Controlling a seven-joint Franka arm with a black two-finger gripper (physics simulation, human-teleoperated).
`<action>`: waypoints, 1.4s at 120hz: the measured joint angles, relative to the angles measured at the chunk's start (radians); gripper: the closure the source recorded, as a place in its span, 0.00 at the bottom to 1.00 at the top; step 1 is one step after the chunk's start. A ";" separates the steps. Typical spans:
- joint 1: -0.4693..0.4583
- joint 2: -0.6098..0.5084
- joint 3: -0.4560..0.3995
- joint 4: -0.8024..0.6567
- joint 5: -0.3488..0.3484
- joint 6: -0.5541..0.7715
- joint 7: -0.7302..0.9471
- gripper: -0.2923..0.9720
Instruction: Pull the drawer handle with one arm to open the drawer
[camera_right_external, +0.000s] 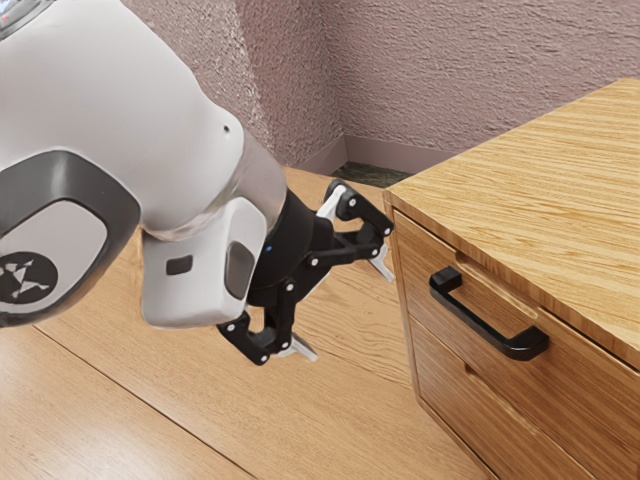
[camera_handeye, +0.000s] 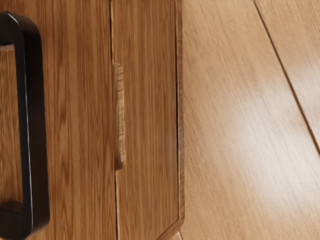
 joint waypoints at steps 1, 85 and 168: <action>0.000 0.002 0.000 0.000 0.000 0.003 0.000 0.23; -0.069 0.094 -0.003 0.003 -0.033 0.115 -0.054 0.23; -0.068 0.129 -0.005 -0.033 -0.032 0.216 -0.123 0.23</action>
